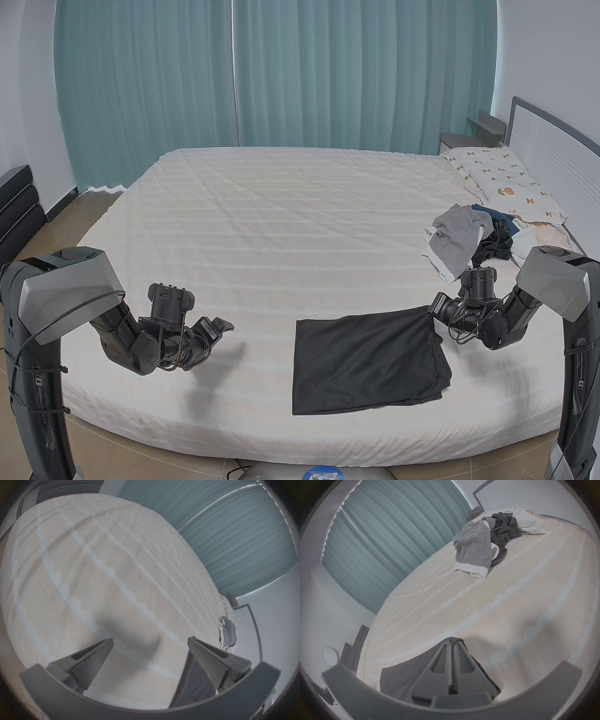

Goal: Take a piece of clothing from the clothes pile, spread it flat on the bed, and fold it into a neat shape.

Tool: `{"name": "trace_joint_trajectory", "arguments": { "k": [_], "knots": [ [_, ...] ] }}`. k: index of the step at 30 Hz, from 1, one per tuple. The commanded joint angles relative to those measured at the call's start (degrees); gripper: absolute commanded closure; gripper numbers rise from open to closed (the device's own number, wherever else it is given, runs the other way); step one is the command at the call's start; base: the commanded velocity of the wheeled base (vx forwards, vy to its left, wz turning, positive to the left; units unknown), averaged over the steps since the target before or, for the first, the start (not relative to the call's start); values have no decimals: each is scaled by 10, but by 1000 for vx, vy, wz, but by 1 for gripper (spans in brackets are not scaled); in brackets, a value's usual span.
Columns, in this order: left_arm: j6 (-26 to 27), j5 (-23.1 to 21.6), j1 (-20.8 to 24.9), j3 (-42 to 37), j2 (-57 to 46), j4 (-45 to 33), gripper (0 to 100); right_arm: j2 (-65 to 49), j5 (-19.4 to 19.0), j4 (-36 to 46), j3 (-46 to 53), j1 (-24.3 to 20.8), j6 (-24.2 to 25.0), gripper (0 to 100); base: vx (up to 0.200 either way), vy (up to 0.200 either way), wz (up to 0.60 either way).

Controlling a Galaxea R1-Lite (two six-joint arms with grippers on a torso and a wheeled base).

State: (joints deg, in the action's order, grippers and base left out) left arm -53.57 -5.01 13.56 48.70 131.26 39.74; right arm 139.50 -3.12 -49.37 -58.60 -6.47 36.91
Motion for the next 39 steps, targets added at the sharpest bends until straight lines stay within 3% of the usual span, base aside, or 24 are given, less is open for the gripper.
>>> {"name": "trace_joint_trajectory", "arguments": {
  "k": [1, 7, 8, 20, 26, 31, 39],
  "knots": [
    [0, 0, 0, 0, 1, 0, 0, -2, 0, 0, 1, 1, 0, 100, 0, 0, 0],
    [0, 0, 0, 0, 1, 0, 0, 0, 0, 1, 1, 7, 0, 100, 0, 0, 0],
    [0, 0, 0, 0, 1, 0, 0, 0, 0, 1, 1, 7, 0, 0, 0, 0, 0],
    [0, 0, 0, 0, 1, 0, 0, -60, -20, -10, 82, 8, 0, 0, 0, 0, 0],
    [0, 0, 1, 0, 1, 1, 0, -111, -109, -95, 252, 16, -11, 0, 0, 0, 0],
    [0, 0, 1, 0, 1, 0, 0, -107, -174, -141, 330, 29, -33, 0, 0, 0, 0],
    [0, 0, 1, 0, 2, 0, 0, -92, -206, -159, 357, 45, -68, 0, 0, 0, 0]
  ]
}}
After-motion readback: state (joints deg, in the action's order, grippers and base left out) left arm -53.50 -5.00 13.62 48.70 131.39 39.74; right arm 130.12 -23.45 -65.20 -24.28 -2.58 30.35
